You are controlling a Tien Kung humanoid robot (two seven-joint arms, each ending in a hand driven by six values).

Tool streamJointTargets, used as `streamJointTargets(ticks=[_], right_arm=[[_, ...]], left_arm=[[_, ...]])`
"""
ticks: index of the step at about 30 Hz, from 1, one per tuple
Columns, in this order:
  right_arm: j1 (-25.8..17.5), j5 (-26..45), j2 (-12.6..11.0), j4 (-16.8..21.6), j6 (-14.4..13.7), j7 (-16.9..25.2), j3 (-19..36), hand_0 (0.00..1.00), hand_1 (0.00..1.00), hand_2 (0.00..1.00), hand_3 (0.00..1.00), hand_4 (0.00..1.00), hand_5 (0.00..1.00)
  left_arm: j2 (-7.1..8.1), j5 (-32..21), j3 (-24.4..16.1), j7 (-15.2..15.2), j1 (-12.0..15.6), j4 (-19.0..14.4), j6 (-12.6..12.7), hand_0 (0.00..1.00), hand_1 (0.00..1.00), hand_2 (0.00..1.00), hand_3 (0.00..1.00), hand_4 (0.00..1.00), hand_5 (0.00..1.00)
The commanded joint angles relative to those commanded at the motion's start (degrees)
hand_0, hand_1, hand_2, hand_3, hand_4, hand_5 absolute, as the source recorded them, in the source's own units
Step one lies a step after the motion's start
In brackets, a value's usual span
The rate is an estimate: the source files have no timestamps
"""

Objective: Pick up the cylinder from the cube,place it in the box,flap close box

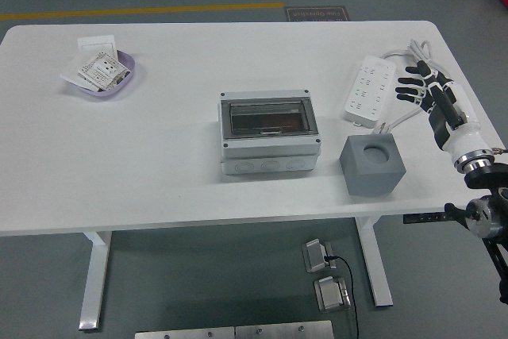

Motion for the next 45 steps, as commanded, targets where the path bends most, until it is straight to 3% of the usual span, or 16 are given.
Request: streamJointTargets(ticks=[8,24,45], right_arm=[[0.79,0.00,-0.34,-0.01,-0.35,0.09,-0.58,0.644,0.551,0.594,0.610,0.886,0.682],[1.46,0.08,-0.78,0.45,-1.90,-0.82,-1.65,0.645,0.559,0.599,0.609,0.884,0.681],[1.99,-0.47,-0.56,-0.18,-1.78,-1.12,-2.92,0.646,0.563,0.600,0.598,0.875,0.672]], left_arm=[[0.45,-0.46,0.27,0.06,0.30,0.28,0.02,0.636,0.651,0.606,0.642,0.611,0.150],[0.15,1.32,-1.02,0.19,0.81,0.35,-0.15,0.636,0.650,0.605,0.642,0.611,0.151],[-0.46,3.01,-2.87,0.75,1.14,0.08,0.66,0.635,0.651,0.606,0.642,0.613,0.149]])
